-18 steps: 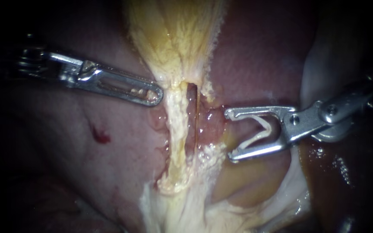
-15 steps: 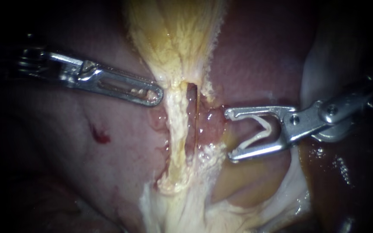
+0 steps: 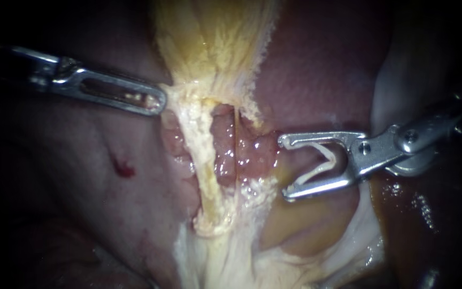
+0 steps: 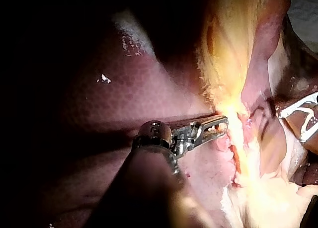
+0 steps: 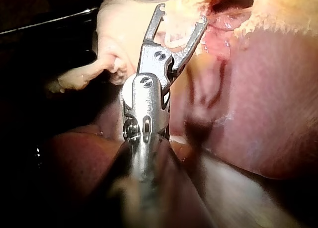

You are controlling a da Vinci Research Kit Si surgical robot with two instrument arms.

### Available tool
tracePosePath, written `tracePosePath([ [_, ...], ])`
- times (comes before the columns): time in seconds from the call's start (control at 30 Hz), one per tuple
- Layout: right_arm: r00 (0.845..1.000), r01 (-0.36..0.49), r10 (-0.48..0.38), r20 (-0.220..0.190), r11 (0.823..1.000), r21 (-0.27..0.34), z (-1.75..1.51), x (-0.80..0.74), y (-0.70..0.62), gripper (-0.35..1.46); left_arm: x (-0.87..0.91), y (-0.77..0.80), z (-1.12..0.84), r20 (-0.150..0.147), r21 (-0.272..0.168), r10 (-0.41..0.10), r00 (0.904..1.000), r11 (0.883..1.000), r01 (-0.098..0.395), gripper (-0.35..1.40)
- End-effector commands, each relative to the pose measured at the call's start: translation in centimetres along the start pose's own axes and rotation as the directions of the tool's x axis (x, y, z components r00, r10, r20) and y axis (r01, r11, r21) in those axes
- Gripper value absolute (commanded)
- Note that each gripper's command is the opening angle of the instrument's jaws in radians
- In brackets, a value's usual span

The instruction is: Clipping first clip left tube

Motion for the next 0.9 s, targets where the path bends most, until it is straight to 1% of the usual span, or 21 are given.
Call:
tracePosePath([
  [0.03,1.000,0.000,0.000,0.000,1.000,0.003,0.00,0.00,0.00,0.50,0.00,0.00,-0.01,0.002,0.000,0.000,1.0000,1.000,0.000,-0.35],
  [0.2,1.000,0.000,0.000,0.000,1.000,0.005,0.04,0.00,0.01,0.50,0.01,0.00,0.00,0.003,-0.001,0.000,1.0000,1.000,0.000,-0.35],
  [0.3,1.000,0.001,-0.001,0.000,1.000,0.008,0.11,-0.01,0.01,0.50,0.01,0.00,0.00,0.003,-0.001,0.000,1.0000,1.000,0.000,-0.35],
  [0.47,1.000,0.013,-0.013,0.001,1.000,0.013,0.35,-0.06,0.02,0.50,0.00,0.00,0.01,0.003,-0.001,-0.001,1.0000,1.000,0.001,-0.35],
  [0.53,1.000,0.004,-0.004,0.001,1.000,0.020,0.47,-0.08,0.03,0.50,0.00,-0.01,0.02,0.004,-0.002,-0.001,1.0000,1.000,0.001,-0.35],
  [0.77,0.996,-0.089,0.089,0.007,0.995,0.035,0.90,-0.22,0.14,0.50,0.00,-0.02,0.02,0.004,-0.003,-0.001,1.0000,1.000,0.001,-0.35],
  [0.9,0.990,-0.138,0.137,0.016,0.989,0.044,1.10,-0.38,0.21,0.50,0.00,-0.03,0.02,0.005,-0.004,-0.002,1.0000,1.000,0.002,-0.35],
])
